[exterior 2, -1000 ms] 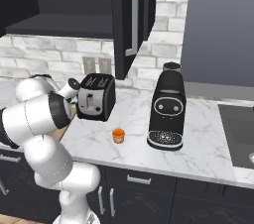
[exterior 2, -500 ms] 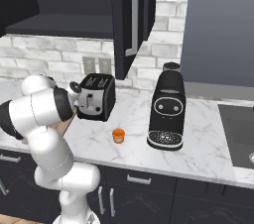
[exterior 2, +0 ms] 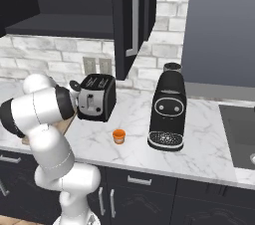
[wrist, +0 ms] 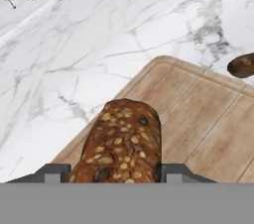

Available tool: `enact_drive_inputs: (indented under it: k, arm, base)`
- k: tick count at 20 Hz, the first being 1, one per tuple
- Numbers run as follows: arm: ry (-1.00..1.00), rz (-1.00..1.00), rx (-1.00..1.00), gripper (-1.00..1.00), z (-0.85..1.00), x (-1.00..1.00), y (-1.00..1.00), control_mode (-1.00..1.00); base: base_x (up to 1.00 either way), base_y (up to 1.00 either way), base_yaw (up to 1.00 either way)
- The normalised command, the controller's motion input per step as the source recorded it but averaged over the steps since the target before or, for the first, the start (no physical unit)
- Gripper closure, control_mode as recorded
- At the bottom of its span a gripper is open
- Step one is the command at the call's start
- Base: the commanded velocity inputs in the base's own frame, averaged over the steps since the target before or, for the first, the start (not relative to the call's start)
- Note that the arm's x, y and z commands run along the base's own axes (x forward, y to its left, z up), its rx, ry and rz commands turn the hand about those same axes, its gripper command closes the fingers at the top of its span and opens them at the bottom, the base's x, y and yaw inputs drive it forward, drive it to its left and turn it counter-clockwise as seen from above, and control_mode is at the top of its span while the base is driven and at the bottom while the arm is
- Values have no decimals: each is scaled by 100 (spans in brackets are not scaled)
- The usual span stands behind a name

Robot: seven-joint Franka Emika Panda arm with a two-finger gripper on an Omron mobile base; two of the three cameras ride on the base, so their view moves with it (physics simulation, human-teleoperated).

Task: Pick the bread, place it on the cutting board, pick the jam, place it on the counter, and close the cabinet.

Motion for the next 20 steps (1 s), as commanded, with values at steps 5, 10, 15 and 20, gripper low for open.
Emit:
enact_drive_inputs:
  k: [5, 10, 15, 20]
  arm:
    - [1, 0, -1, 100, -20, 0, 5, -100]
    - [0, 0, 0, 100, -2, 0, 0, -100]
    - [0, 0, 0, -100, -8, 0, 0, -100]
    - [0, 0, 0, -100, -5, -10, 0, -100]
  base:
    - [0, 0, 0]
    - [0, 0, 0]
    - [0, 0, 0]
    - [0, 0, 0]
